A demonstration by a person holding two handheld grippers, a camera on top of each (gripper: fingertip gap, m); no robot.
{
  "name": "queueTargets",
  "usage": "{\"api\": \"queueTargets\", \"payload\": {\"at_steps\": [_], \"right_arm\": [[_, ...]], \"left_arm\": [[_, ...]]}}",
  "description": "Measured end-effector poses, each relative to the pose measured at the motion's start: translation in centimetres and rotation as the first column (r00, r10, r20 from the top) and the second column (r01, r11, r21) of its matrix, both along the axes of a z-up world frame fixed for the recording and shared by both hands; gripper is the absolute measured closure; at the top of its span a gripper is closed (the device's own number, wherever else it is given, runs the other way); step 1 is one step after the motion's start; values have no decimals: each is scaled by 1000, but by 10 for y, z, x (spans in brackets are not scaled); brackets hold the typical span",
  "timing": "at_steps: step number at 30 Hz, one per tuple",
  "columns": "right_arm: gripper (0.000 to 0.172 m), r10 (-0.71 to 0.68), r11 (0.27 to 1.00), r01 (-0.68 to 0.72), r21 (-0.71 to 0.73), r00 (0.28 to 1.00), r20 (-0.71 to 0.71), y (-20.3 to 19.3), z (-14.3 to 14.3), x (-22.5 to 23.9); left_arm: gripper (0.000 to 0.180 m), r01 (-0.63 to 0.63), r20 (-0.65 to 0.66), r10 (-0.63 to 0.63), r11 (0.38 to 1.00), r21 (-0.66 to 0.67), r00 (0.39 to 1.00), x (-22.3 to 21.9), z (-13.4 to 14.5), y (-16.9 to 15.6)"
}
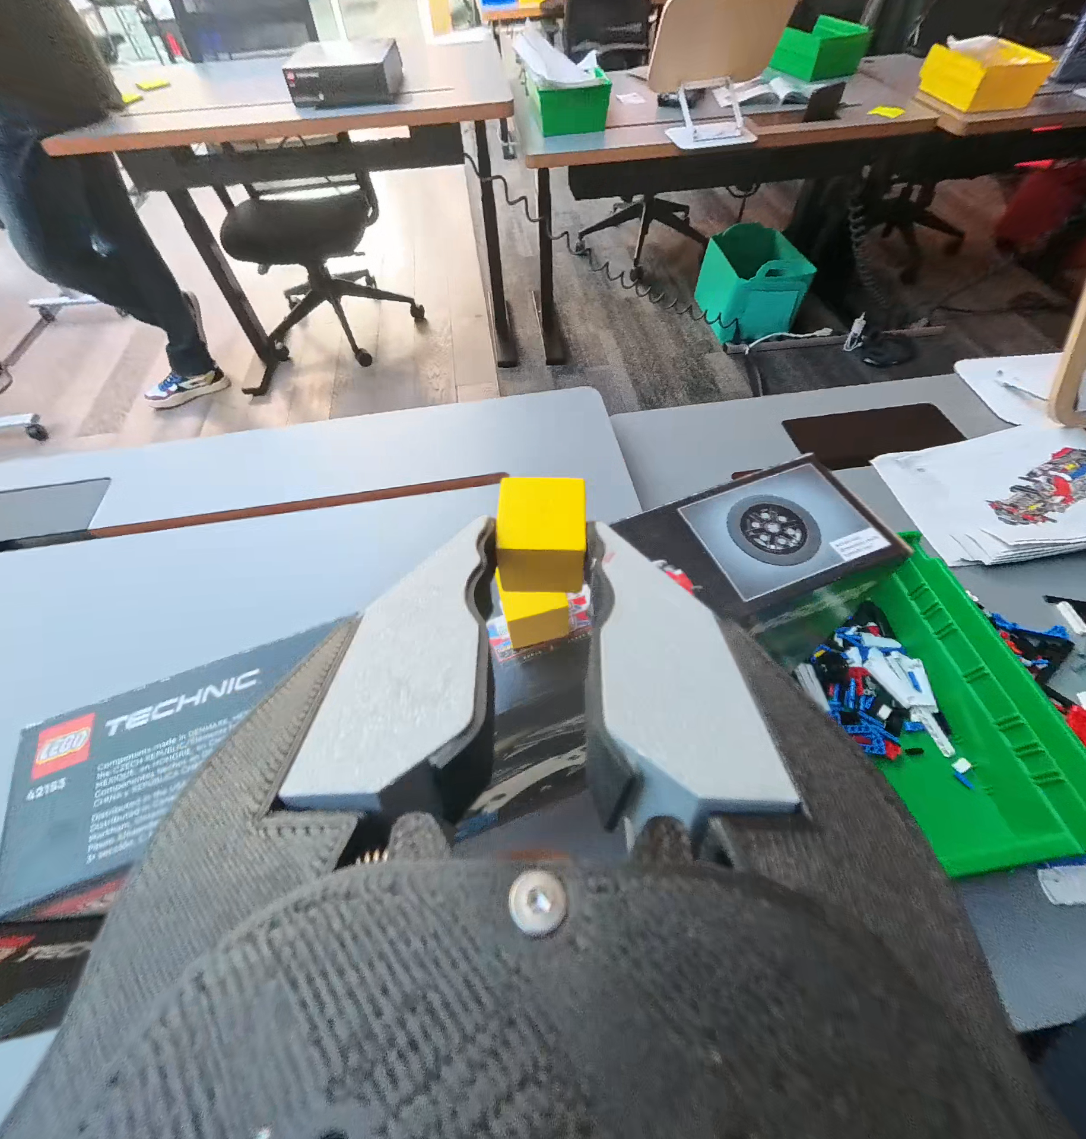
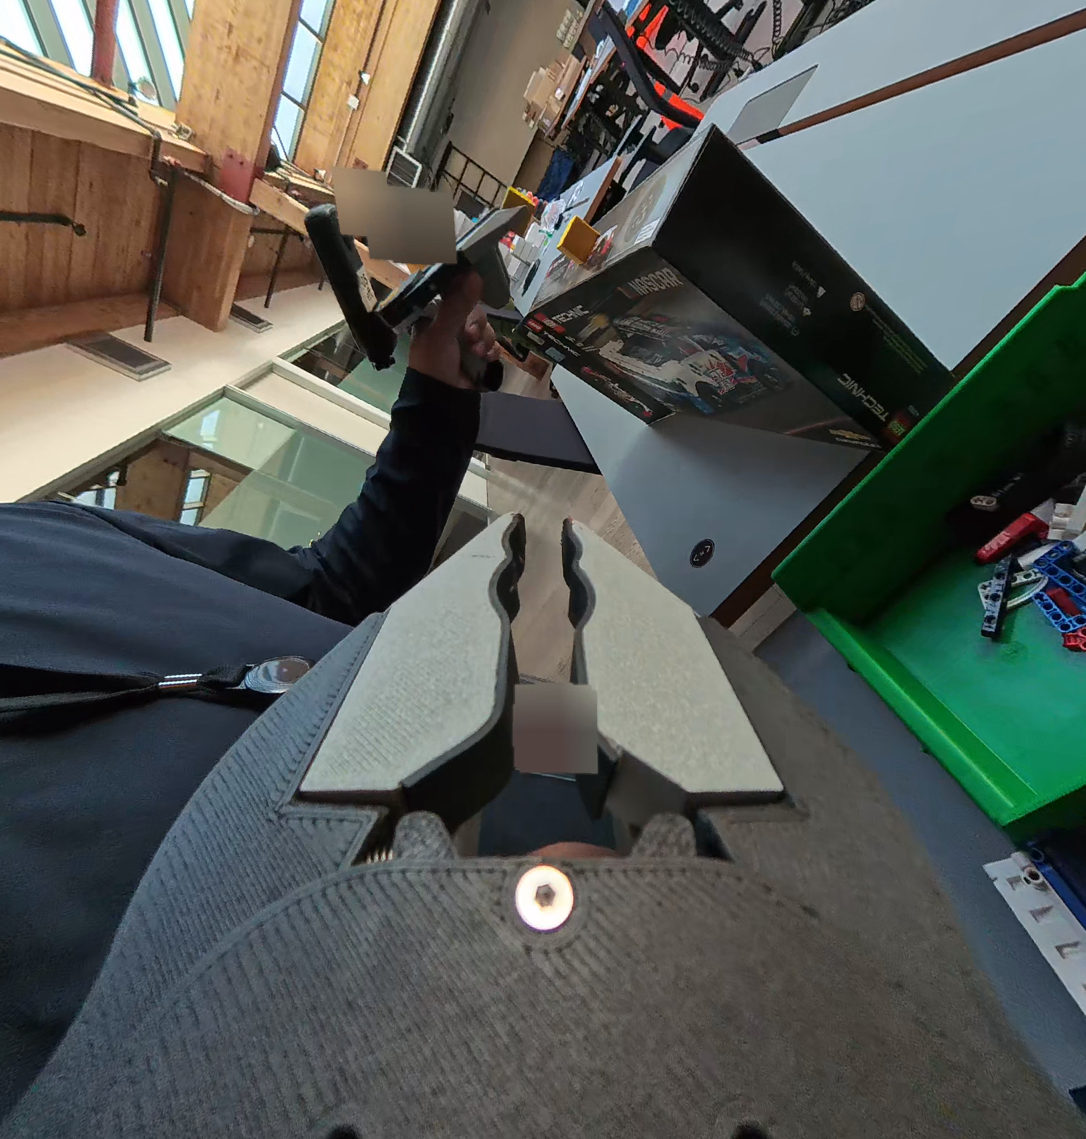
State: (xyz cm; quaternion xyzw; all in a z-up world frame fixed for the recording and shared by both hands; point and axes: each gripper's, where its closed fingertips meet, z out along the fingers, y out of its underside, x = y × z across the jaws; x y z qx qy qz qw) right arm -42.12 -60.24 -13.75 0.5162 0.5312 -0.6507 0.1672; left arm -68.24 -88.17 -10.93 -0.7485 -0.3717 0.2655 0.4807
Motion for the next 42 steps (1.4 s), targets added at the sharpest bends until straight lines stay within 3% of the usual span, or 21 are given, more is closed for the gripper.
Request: {"api": "queueTargets", "payload": {"at_steps": [15,26,42], "right_arm": [[163,41,999,-41,-10,999,6,17,-9,0],[164,14,1000,-14,-18,1000,8,47,-12,2],[166,22,1000,-21,-17,1000,1,45,-9,-3]], "left_arm": [[154,-208,78,205,978,31,976,-15,-20,-7],[154,-246,72,245,969,6,967,-18,-23,-3],[154,-227,69,226,974,14,972,-18,-32,0]]}}
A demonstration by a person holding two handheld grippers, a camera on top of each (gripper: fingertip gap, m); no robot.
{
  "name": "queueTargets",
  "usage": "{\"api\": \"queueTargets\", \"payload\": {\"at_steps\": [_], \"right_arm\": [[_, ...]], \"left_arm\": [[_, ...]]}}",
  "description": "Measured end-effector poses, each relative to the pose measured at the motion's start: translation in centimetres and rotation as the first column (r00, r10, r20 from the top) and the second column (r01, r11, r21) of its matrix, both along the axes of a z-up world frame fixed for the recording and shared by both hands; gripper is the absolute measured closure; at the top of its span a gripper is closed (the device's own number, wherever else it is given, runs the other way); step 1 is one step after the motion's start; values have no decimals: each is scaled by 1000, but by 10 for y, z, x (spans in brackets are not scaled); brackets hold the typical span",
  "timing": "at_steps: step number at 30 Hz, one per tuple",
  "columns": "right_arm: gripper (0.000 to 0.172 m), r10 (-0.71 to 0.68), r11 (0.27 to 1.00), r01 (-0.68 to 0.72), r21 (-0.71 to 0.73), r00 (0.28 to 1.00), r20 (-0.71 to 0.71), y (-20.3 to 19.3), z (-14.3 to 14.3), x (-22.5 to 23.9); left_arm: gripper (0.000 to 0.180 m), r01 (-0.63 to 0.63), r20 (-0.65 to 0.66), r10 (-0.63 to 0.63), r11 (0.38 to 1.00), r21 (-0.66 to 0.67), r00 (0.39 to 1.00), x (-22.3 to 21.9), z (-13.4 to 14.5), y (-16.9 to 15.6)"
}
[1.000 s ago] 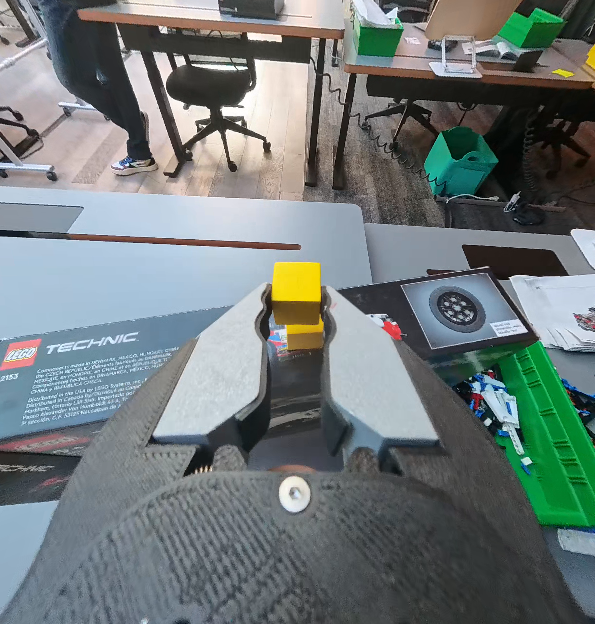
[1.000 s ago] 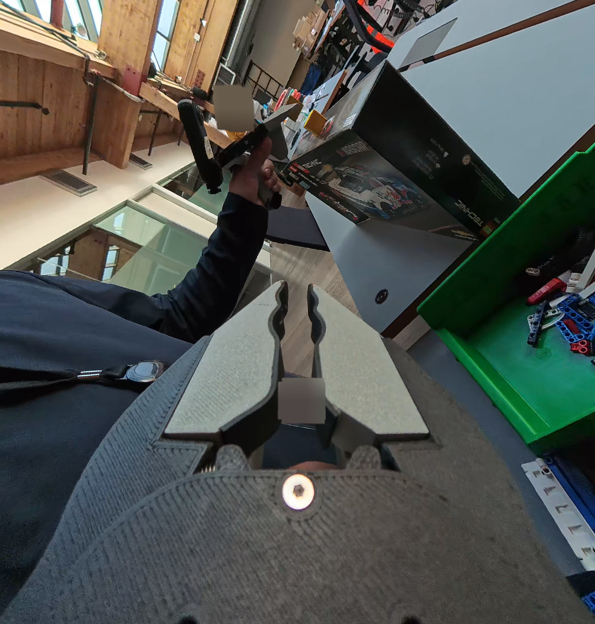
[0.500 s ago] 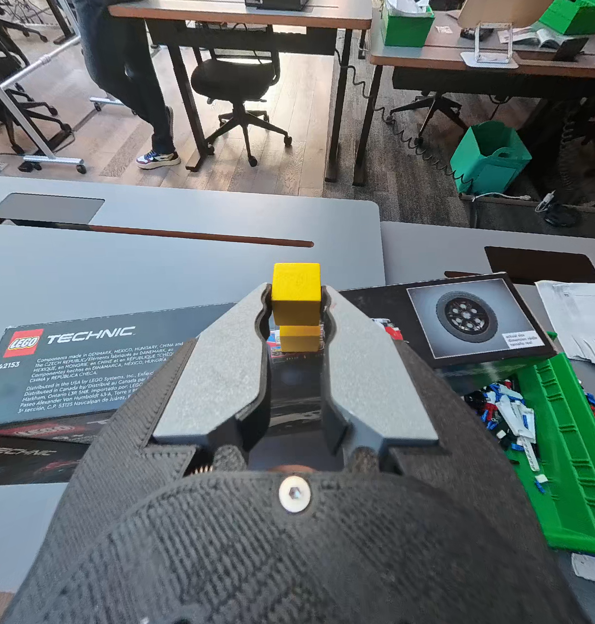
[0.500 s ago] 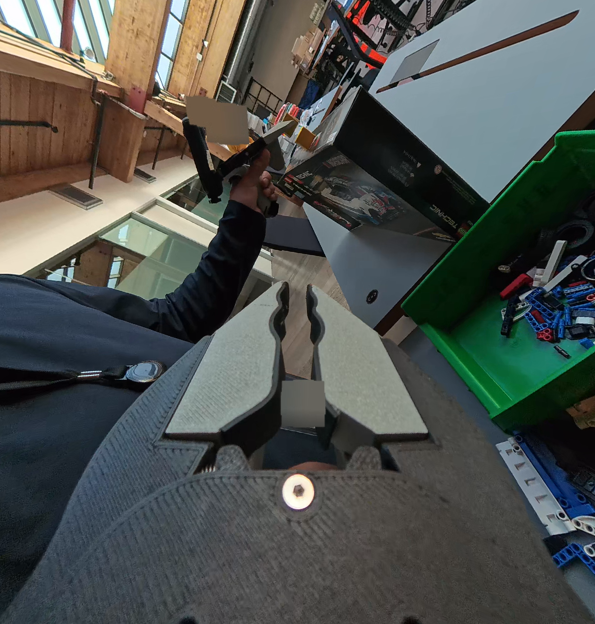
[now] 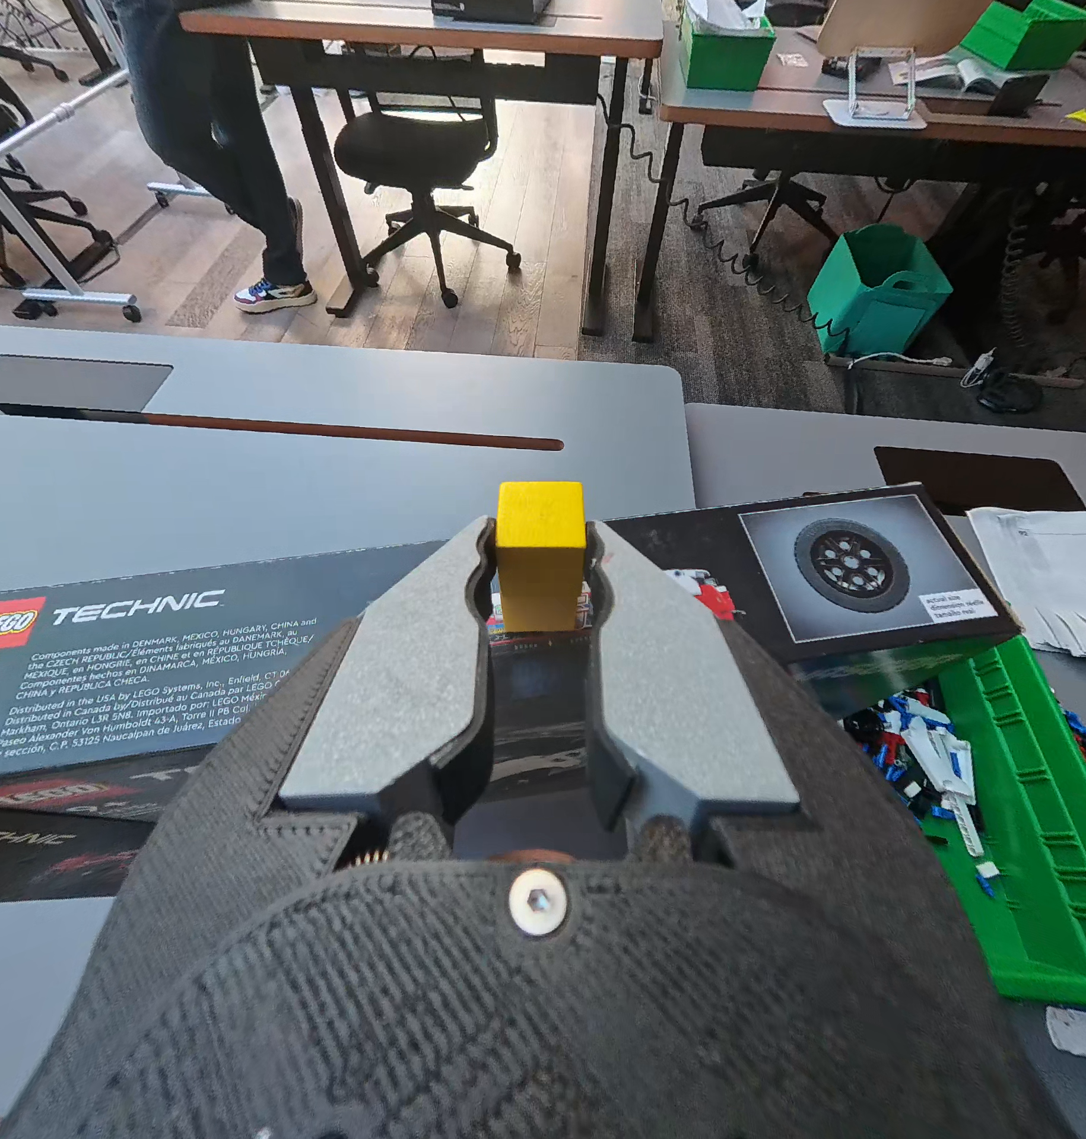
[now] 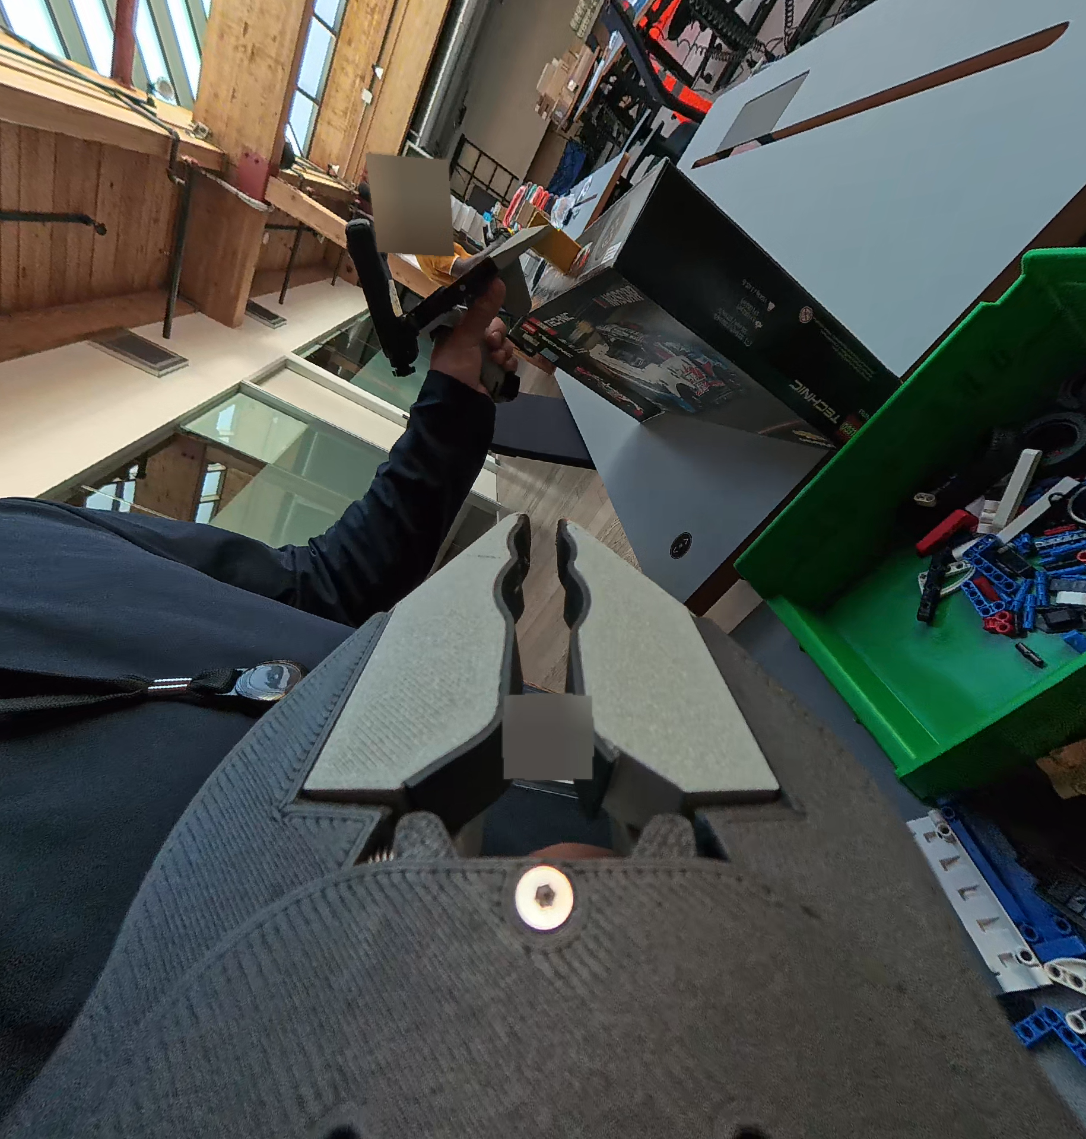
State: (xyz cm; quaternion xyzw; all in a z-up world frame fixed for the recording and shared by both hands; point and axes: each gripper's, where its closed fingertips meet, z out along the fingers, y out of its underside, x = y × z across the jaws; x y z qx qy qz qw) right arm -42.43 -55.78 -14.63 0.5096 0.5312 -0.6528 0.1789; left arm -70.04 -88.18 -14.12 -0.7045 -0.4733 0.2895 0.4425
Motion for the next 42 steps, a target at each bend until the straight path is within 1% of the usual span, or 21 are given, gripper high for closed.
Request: {"api": "queueTargets", "payload": {"at_steps": [4,14,16,19,21,22,24,25,27,28,30,32,33,34,36,38,40,42], "right_arm": [[166,1,1000,-1,1,1000,-5,-1,2,-2],[166,-9,1000,9,3,1000,-7,2,1,-3],[166,-12,1000,12,4,1000,-7,3,1,-3],[165,-25,999,25,22,999,-27,9,3,1],[164,-69,994,73,83,996,-53,22,-1,4],[163,-102,986,110,128,992,-69,32,-4,7],[162,-196,942,220,254,974,-116,65,-16,13],[161,-250,899,283,333,958,-139,87,-24,18],[159,-360,785,400,473,916,-177,140,-42,36],[156,-413,720,446,533,891,-187,170,-52,48],[152,-526,562,511,651,828,-196,239,-75,83],[149,-647,404,544,735,738,-191,312,-101,129],[147,-695,348,536,769,698,-172,345,-116,153],[145,-730,309,515,799,667,-148,375,-133,176],[144,-776,256,452,854,623,-97,429,-166,216],[141,-803,227,408,884,592,-67,476,-195,239],[140,-814,216,399,891,577,-61,516,-217,243],[139,-820,213,391,895,570,-54,553,-240,237]], "left_arm": [[154,-3,2,3,1000,11,1000,0,0,-1],[138,-12,-7,12,1000,13,1000,4,1,-4],[133,-13,-7,13,1000,14,1000,6,3,-6],[125,-37,-53,36,999,-13,998,12,20,-17],[121,-36,-126,34,999,-20,991,20,44,-20],[120,-10,-173,6,1000,-24,985,26,58,-15],[119,106,-254,-114,993,-46,961,45,77,12],[119,183,-273,-192,981,-59,943,57,80,33],[118,354,-261,-355,934,-53,898,88,67,83],[119,440,-233,-434,898,-26,871,107,54,110],[120,582,-150,-571,812,46,807,148,17,163],[122,664,-38,-665,739,111,746,188,-23,206],[125,689,9,-698,709,150,716,209,-39,225],[125,706,52,-724,683,188,687,229,-53,242],[125,730,138,-766,641,236,628,269,-78,269],[129,743,214,-780,626,239,588,302,-100,289],[130,740,295,-766,636,218,571,328,-121,303],[130,724,387,-735,658,206,557,351,-137,316]]}}
